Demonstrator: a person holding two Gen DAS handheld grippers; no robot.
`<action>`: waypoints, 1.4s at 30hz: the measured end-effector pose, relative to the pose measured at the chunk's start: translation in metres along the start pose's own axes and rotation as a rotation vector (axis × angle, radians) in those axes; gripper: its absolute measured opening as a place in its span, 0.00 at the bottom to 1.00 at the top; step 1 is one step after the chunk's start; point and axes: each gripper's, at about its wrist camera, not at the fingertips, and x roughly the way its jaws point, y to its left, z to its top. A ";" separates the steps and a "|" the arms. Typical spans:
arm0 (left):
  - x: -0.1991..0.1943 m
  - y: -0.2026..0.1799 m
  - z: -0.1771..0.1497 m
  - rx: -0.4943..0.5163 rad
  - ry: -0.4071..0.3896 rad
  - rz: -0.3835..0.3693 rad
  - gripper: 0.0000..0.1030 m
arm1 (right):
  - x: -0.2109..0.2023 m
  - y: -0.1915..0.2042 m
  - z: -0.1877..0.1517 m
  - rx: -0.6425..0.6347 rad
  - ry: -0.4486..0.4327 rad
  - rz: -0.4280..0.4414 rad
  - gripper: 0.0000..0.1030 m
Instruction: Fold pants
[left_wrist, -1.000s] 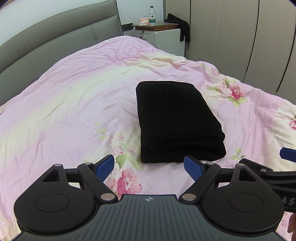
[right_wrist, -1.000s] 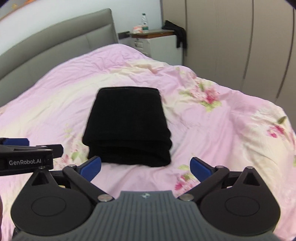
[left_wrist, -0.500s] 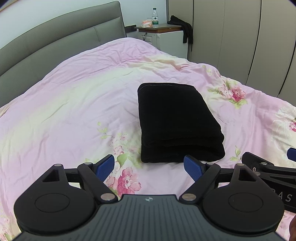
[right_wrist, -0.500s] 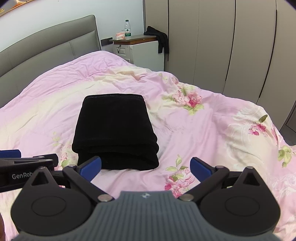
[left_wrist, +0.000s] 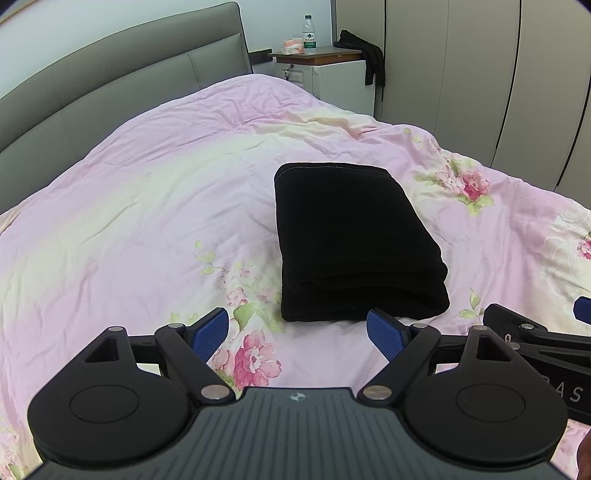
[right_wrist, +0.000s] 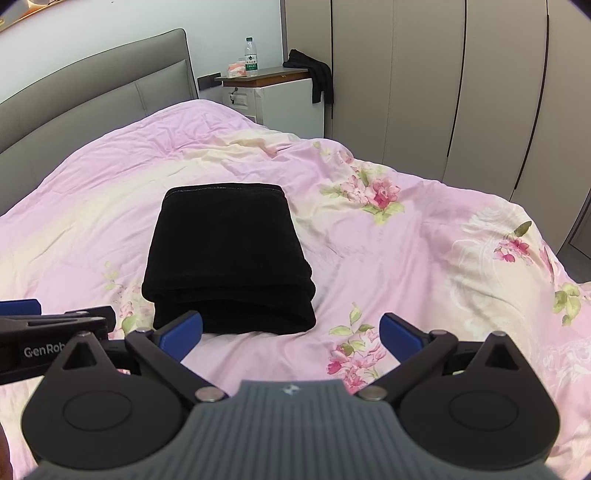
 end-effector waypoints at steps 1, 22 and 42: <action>0.000 0.001 0.000 0.001 0.000 0.001 0.96 | 0.000 0.000 0.000 0.000 0.001 0.000 0.95; 0.002 0.004 -0.002 0.006 0.010 0.007 0.96 | 0.001 0.000 -0.005 0.005 0.015 -0.005 0.95; 0.001 0.003 -0.003 0.013 0.004 0.010 0.96 | -0.001 -0.001 -0.008 0.013 0.010 -0.007 0.95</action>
